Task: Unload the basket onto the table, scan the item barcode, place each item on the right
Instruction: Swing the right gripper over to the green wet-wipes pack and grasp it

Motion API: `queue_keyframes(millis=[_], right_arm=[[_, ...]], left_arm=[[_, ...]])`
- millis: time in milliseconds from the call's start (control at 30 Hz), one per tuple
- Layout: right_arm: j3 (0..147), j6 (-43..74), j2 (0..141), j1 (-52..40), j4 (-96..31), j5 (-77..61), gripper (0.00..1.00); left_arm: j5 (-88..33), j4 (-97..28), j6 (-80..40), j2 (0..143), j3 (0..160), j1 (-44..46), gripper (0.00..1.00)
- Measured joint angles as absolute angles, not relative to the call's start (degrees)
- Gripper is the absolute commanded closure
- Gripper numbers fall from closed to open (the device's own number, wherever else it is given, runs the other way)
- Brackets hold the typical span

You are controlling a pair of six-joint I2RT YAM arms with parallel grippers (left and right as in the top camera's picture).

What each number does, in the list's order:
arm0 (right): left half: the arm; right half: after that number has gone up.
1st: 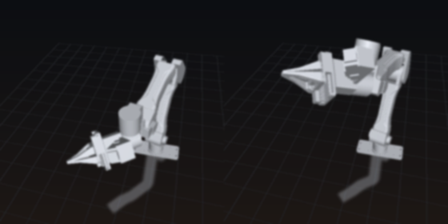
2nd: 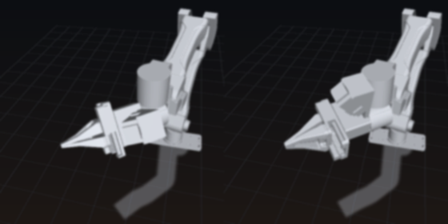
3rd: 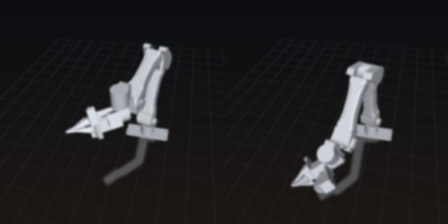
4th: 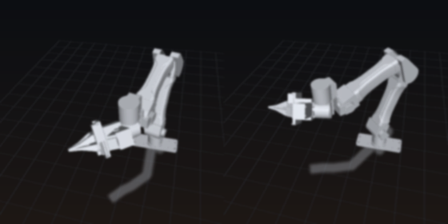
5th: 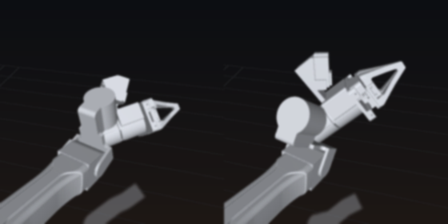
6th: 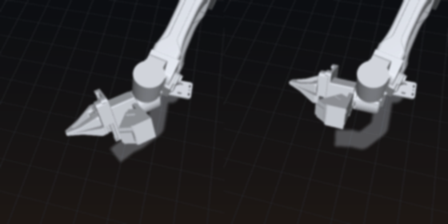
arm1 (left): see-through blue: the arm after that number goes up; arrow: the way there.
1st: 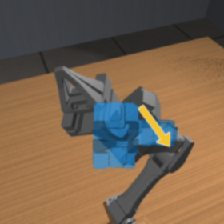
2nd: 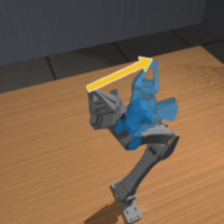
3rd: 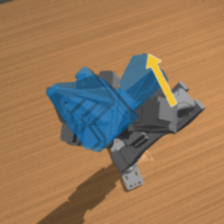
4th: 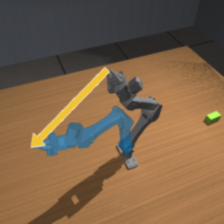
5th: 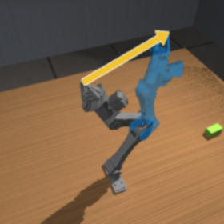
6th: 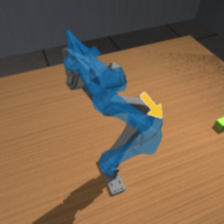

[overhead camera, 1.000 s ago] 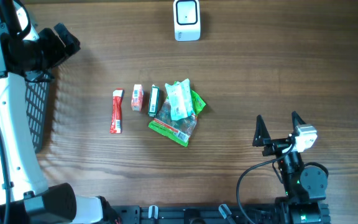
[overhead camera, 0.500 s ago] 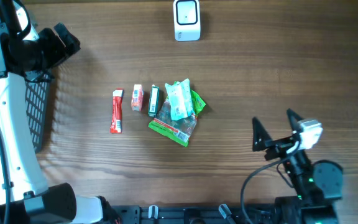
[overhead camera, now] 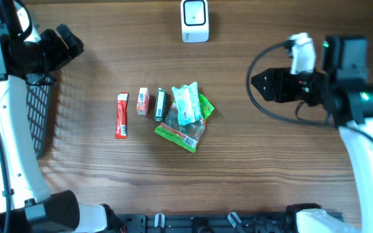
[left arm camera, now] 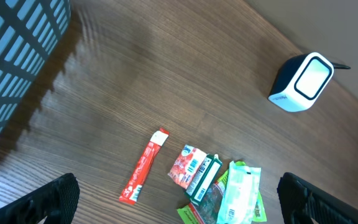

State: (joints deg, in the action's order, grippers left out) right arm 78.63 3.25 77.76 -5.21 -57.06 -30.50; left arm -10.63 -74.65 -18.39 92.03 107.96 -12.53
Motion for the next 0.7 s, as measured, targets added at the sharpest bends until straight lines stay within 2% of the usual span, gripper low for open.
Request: queue_keyframes(millis=[100, 300, 400, 433, 633, 667, 700], right_arm=[[78.63, 2.72, 87.15, -11.53, -57.12, -31.99, 0.83], [78.59, 2.24, 100.25, -21.85, -50.78, -30.46, 0.81], [78.59, 2.00, 104.03, -23.40, -46.35, -29.89, 0.60], [78.56, 2.37, 105.10, -23.57, -44.84, -29.74, 0.57], [78.56, 4.91, 111.90, -23.59, -39.94, -29.52, 0.57], [78.56, 5.39, 113.08, -23.59, -39.48, -29.52, 0.58], [78.54, 5.91, 114.39, -23.59, -38.96, -29.52, 0.65]], left_arm=[[-10.61, -74.65, -18.39, 92.03, 107.96, -12.53, 0.00], [-10.61, -74.65, -18.37, 92.03, 107.96, -12.53, 0.00], [-10.61, -74.65, -18.39, 92.03, 107.96, -12.53, 0.00], [-10.61, -74.65, -18.39, 92.05, 107.96, -12.53, 0.00], [-10.61, -74.67, -18.37, 92.05, 107.96, -12.53, 0.00], [-10.61, -74.65, -18.39, 92.05, 107.94, -12.53, 0.00], [-10.61, -74.67, -18.37, 92.05, 107.96, -12.53, 0.00]])
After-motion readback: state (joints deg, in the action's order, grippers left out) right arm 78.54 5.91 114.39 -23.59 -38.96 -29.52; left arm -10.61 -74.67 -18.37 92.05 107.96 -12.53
